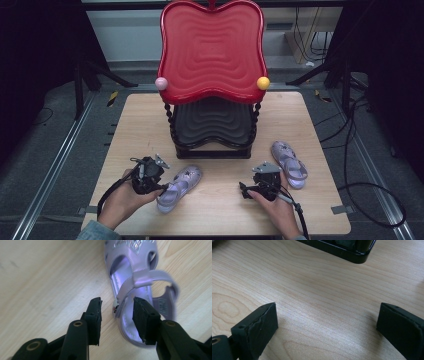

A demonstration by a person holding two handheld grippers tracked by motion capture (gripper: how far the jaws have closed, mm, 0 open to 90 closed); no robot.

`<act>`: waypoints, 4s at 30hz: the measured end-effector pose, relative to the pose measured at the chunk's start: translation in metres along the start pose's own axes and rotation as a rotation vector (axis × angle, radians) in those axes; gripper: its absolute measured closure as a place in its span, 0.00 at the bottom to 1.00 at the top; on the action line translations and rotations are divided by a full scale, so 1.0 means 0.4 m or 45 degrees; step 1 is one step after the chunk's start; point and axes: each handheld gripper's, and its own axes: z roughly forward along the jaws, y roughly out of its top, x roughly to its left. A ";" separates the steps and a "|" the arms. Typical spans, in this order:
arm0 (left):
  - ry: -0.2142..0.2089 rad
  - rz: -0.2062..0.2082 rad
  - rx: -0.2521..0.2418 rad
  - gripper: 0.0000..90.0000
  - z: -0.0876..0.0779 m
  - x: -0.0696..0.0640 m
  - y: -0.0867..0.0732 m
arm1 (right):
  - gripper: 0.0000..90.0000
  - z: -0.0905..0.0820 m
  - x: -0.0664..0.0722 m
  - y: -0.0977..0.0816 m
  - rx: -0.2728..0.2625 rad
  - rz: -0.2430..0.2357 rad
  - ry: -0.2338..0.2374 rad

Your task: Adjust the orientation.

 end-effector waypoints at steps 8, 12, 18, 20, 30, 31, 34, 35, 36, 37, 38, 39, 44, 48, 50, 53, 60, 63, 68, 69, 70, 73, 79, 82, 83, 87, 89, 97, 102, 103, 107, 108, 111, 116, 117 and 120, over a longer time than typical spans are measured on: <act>-0.027 0.077 0.002 0.62 -0.044 -0.076 0.004 | 0.04 0.000 0.000 0.000 0.000 0.000 0.000; -0.046 0.098 0.030 0.63 -0.021 -0.101 0.017 | 0.04 0.000 0.000 0.000 0.000 0.001 -0.001; -0.081 0.086 0.073 0.65 0.026 -0.107 0.022 | 0.04 0.000 0.000 0.000 0.000 0.000 0.000; -0.086 0.085 0.091 0.67 0.040 -0.108 0.020 | 0.04 0.000 0.000 0.000 0.000 0.000 0.000; -0.126 0.045 0.147 0.79 0.085 -0.106 0.015 | 0.04 0.000 0.000 0.000 0.000 0.001 -0.001; -0.128 0.040 0.147 0.80 0.086 -0.106 0.015 | 0.04 0.000 0.000 0.000 0.000 0.001 -0.001; -0.135 0.038 0.151 0.81 0.089 -0.105 0.016 | 0.04 0.000 0.000 0.000 0.000 0.000 -0.001; -0.136 0.037 0.154 0.82 0.090 -0.104 0.016 | 0.04 0.000 0.000 0.000 0.000 0.000 -0.001; -0.138 0.029 0.158 0.82 0.094 -0.102 0.016 | 0.04 0.000 0.000 0.000 0.000 0.000 -0.001; -0.138 0.029 0.158 0.83 0.094 -0.102 0.016 | 0.04 0.000 0.000 0.000 0.000 0.000 -0.001; -0.140 0.024 0.159 0.83 0.095 -0.101 0.016 | 0.04 0.000 0.000 0.000 0.001 0.000 -0.001; -0.146 0.019 0.158 0.84 0.096 -0.100 0.015 | 0.04 0.000 0.000 0.000 0.001 0.000 -0.001; -0.162 0.020 0.159 0.89 0.098 -0.103 0.015 | 0.04 -0.001 0.000 0.000 0.001 0.001 0.000; -0.157 0.014 0.151 0.93 0.097 -0.104 0.014 | 0.04 -0.001 0.000 0.000 0.001 0.001 0.000; -0.159 0.007 0.142 0.94 0.096 -0.100 0.012 | 0.04 -0.001 0.000 -0.001 0.002 0.001 0.001; -0.172 -0.004 0.125 0.95 0.095 -0.096 0.008 | 0.04 -0.001 0.000 -0.001 0.001 0.001 0.000; -0.169 -0.034 0.072 0.96 0.077 -0.084 0.003 | 0.04 -0.001 0.000 -0.001 0.001 0.001 0.000; -0.170 -0.040 0.062 0.96 0.070 -0.079 0.002 | 0.04 -0.001 0.000 -0.001 0.001 0.001 0.000; -0.169 -0.048 0.054 0.96 0.068 -0.077 0.001 | 0.04 -0.001 0.000 -0.001 0.002 0.001 0.000; -0.170 -0.050 0.052 0.96 0.067 -0.077 0.002 | 0.04 -0.001 0.000 -0.001 0.001 0.000 0.000; -0.170 -0.051 0.051 0.96 0.066 -0.077 0.002 | 0.04 -0.001 0.000 -0.001 0.001 0.000 0.000; -0.168 -0.053 0.046 0.96 0.064 -0.076 0.003 | 0.04 -0.001 0.000 -0.001 0.000 0.000 0.000; -0.169 -0.056 0.025 0.96 0.057 -0.076 0.004 | 0.04 -0.001 0.000 -0.001 0.001 0.001 0.000; -0.189 -0.067 0.007 0.96 0.051 -0.078 0.006 | 0.04 -0.001 0.000 -0.001 0.001 -0.001 0.000; -0.201 -0.068 -0.001 0.96 0.048 -0.077 0.006 | 0.04 -0.001 0.000 -0.001 0.001 0.001 0.000; -0.261 -0.083 -0.056 0.96 0.032 -0.076 0.008 | 0.04 -0.001 0.000 -0.001 0.001 0.001 0.000; -0.297 -0.090 -0.094 0.96 0.023 -0.078 0.009 | 0.04 -0.001 0.000 -0.001 0.001 0.001 0.000; -0.436 -0.110 -0.215 0.96 -0.001 -0.080 0.019 | 0.04 -0.001 0.000 -0.001 0.001 0.000 0.000; -0.467 -0.139 -0.292 0.96 -0.017 -0.080 0.024 | 0.04 -0.001 0.000 -0.001 0.002 0.000 0.000; -0.478 -0.149 -0.314 0.96 -0.020 -0.077 0.026 | 0.04 -0.001 0.000 -0.001 0.002 0.000 0.000; -0.515 -0.175 -0.365 0.96 -0.027 -0.073 0.031 | 0.04 -0.001 0.000 -0.001 0.002 0.000 0.000; -0.529 -0.182 -0.379 0.96 -0.029 -0.071 0.033 | 0.04 -0.001 0.000 -0.001 0.001 0.000 0.000; -0.543 -0.193 -0.410 0.96 -0.032 -0.069 0.041 | 0.04 -0.001 0.000 -0.001 0.002 0.000 0.000; -0.577 -0.217 -0.492 0.96 -0.045 -0.060 0.051 | 0.04 -0.001 0.000 -0.001 0.002 0.000 0.001; -0.586 -0.220 -0.507 0.96 -0.048 -0.058 0.053 | 0.04 -0.001 0.000 -0.001 0.002 0.000 0.001; -0.602 -0.229 -0.548 0.96 -0.057 -0.055 0.061 | 0.04 -0.001 0.000 -0.001 0.002 0.000 0.000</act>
